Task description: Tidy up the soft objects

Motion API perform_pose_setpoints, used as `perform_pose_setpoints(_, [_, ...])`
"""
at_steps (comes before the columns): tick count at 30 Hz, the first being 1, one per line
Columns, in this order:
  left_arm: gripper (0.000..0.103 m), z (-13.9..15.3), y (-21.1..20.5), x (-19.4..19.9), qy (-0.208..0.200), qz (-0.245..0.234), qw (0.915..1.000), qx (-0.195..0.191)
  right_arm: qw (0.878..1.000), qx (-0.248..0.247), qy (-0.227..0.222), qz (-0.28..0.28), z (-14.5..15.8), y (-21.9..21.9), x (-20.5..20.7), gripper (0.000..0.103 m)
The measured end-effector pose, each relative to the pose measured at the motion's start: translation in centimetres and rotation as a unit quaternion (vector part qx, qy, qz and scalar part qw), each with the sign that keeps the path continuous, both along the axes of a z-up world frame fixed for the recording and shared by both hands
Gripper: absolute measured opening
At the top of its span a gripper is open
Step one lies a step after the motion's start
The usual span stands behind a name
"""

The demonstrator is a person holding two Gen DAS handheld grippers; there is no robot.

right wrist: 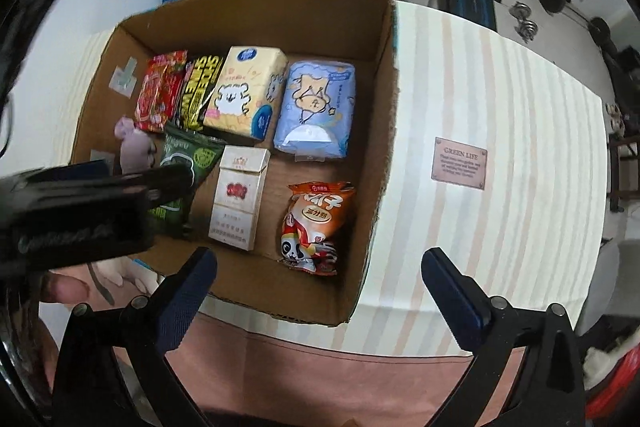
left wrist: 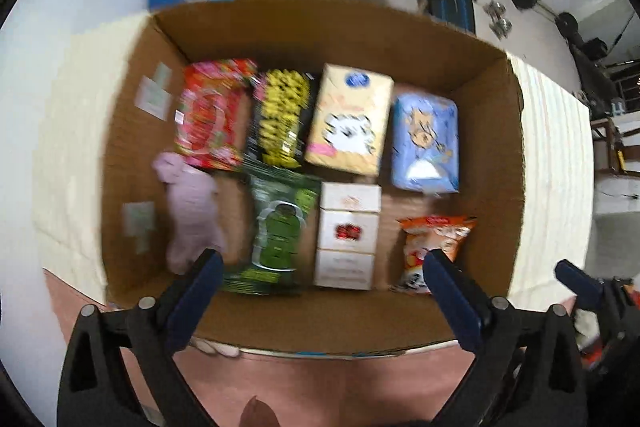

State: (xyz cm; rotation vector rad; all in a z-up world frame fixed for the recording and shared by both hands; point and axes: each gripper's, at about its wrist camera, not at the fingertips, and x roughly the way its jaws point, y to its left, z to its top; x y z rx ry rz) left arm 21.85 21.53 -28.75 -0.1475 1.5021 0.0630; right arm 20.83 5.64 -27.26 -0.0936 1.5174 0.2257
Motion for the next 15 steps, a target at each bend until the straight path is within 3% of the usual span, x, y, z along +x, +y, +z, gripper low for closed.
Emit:
perform_pose_setpoints(9, [0.103, 1.8, 1.5, -2.6, -0.059, 0.010, 0.9974, 0.039, 0.998, -0.013, -0.045, -0.040, 1.3, -0.7, -0.9, 0.103])
perform_pose_setpoints(15, [0.103, 2.3, 2.4, -3.7, -0.066, 0.018, 0.9968, 0.042, 0.997, -0.012, -0.048, -0.050, 1.3, -0.8, -1.5, 0.103])
